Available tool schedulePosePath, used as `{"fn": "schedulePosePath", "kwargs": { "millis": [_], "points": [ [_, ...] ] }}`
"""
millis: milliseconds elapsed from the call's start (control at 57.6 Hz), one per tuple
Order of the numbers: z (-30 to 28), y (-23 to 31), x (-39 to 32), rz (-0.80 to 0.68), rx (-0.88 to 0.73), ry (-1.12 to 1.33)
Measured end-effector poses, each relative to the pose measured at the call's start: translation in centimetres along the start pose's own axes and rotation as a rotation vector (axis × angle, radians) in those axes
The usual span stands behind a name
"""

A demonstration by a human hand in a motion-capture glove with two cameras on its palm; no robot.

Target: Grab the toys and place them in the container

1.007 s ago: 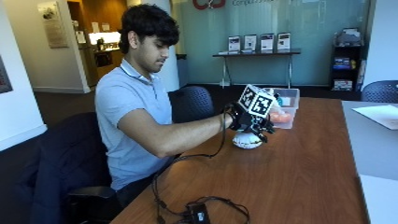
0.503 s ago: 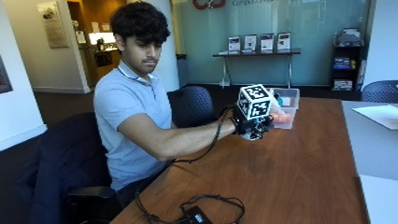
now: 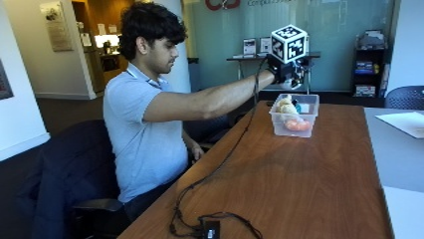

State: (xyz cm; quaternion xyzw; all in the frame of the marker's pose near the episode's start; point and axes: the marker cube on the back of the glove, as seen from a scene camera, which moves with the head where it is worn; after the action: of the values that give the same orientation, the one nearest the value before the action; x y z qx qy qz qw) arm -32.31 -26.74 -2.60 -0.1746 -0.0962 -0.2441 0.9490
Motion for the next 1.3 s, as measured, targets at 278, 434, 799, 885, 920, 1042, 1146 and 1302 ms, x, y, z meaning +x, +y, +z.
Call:
{"fn": "schedulePosePath", "kwargs": {
  "millis": [278,434,799,885,920,1042,1146,1302],
  "points": [
    [-2.6,-9.3,-9.3,-0.047,0.025,0.032],
    [0.9,-9.8,-9.5,0.06,-0.447,-0.003],
    [2.6,-2.1,-4.2,-0.026,-0.362,0.019],
    [3.5,1.7,-1.3,-0.008,-0.41,0.034],
    [3.9,2.7,-0.5,-0.001,-0.433,0.029],
    [5.7,6.5,2.6,0.026,-0.512,0.002],
    [7.0,9.2,4.7,0.03,-0.524,0.01],
    [8.8,12.8,6.7,0.035,-0.498,-0.007]
  ]
}}
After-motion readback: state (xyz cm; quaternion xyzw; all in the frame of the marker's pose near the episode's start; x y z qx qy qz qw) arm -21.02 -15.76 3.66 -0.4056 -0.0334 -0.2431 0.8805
